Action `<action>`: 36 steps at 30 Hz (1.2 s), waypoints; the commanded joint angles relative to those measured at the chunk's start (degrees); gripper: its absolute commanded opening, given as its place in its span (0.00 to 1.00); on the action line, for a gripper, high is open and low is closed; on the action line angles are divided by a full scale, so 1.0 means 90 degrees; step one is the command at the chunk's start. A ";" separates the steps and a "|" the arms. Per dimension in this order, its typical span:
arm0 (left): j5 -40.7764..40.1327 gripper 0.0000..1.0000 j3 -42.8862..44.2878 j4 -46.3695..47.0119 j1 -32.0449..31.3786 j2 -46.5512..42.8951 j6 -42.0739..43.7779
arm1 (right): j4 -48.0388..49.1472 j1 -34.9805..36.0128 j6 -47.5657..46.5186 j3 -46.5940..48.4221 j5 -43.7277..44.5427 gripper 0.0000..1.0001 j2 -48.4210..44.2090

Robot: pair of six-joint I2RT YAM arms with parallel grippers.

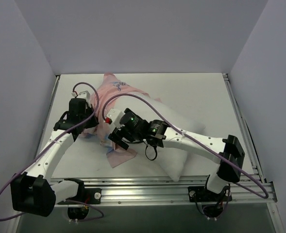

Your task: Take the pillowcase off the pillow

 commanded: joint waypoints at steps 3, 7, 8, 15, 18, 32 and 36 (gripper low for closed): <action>0.0169 0.02 -0.0162 -0.0053 0.0001 -0.0371 -0.0106 | 0.0619 0.0010 -0.0632 0.0171 0.0711 1.00 0.0886; -0.0044 0.02 -0.0192 -0.0199 0.0021 -0.0352 -0.0086 | 0.0796 -0.0136 -0.0633 -0.0024 0.1482 1.00 0.1520; -0.0104 0.02 -0.0144 -0.0248 0.0021 -0.0332 -0.0086 | 0.0777 -0.0186 -0.0575 -0.0054 0.1695 1.00 0.1648; -0.0700 0.02 0.0266 -0.0873 0.0225 -0.0371 -0.0067 | 0.0630 -0.0869 0.0069 -0.0454 0.1513 0.00 0.1700; -0.0749 0.02 0.0539 -0.1039 0.0314 -0.0381 0.0050 | 0.0640 -0.1172 0.0313 -0.0650 0.1357 0.00 0.1436; -0.1354 0.02 0.0843 -0.0562 0.1680 0.0321 0.0031 | -0.0219 -0.2587 0.1144 -0.1079 0.1045 0.00 -0.0077; -0.1413 0.02 0.1223 -0.0532 0.1857 0.0576 0.0099 | -0.0453 -0.3232 0.1106 -0.1411 0.0926 0.00 -0.0858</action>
